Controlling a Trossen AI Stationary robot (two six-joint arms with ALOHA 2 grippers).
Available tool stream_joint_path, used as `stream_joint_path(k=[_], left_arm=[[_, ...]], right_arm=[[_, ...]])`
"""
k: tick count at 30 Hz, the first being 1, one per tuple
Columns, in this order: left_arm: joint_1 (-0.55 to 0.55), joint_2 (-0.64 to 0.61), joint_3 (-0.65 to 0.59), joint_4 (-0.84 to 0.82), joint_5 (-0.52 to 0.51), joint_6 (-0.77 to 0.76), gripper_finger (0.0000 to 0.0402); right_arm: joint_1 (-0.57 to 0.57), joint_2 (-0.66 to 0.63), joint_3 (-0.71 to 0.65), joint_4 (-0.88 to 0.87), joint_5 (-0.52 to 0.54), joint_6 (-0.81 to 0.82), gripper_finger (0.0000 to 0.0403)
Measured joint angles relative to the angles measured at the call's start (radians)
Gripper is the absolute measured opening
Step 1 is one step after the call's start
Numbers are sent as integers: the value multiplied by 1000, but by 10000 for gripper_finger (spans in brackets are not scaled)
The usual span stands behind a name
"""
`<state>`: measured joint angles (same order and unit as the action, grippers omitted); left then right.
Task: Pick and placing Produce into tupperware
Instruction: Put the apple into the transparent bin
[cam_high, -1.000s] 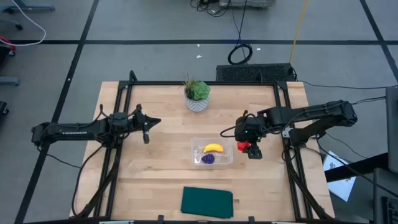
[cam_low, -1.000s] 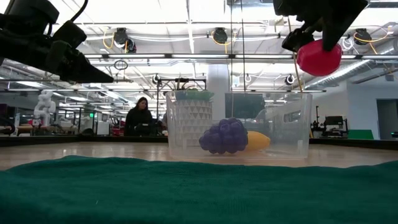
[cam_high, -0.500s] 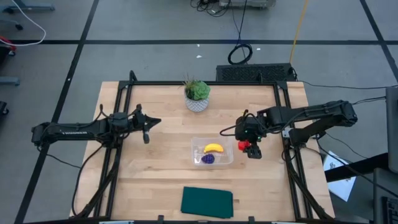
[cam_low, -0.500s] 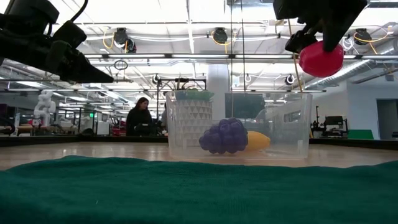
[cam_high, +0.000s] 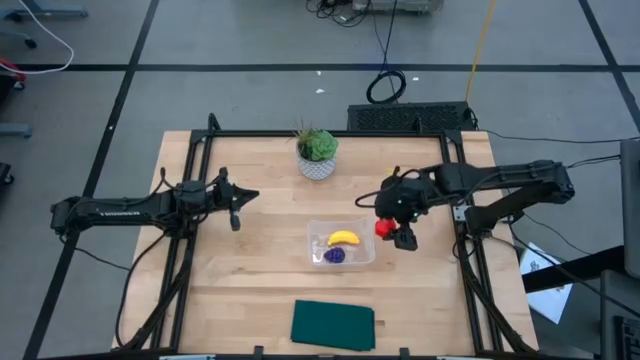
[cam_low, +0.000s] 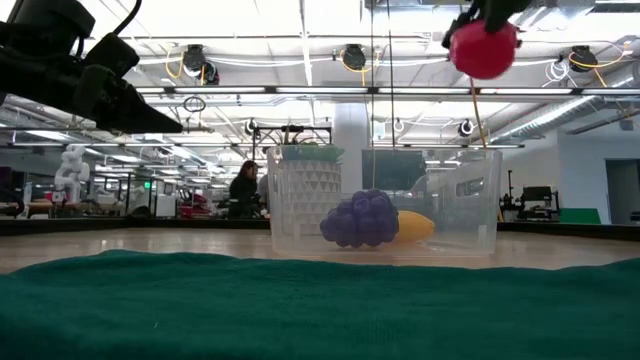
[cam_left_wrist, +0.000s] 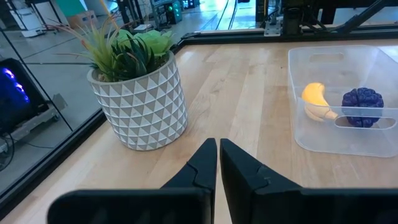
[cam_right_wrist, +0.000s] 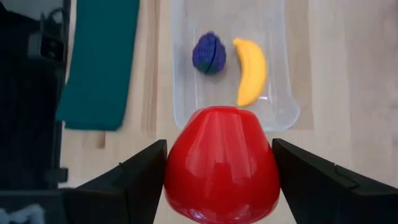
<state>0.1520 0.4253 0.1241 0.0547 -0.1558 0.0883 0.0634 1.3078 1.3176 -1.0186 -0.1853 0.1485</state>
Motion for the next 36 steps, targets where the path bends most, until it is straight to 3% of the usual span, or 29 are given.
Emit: stream_joint_path(k=[14,36], left_arm=[[0,0,0,-3,0,6,26],[0,0,0,-7,0,11,26]], right_arm=[[-11,198,189,-72,1,-59,265],[-12,211,200,41,0,-63,265]])
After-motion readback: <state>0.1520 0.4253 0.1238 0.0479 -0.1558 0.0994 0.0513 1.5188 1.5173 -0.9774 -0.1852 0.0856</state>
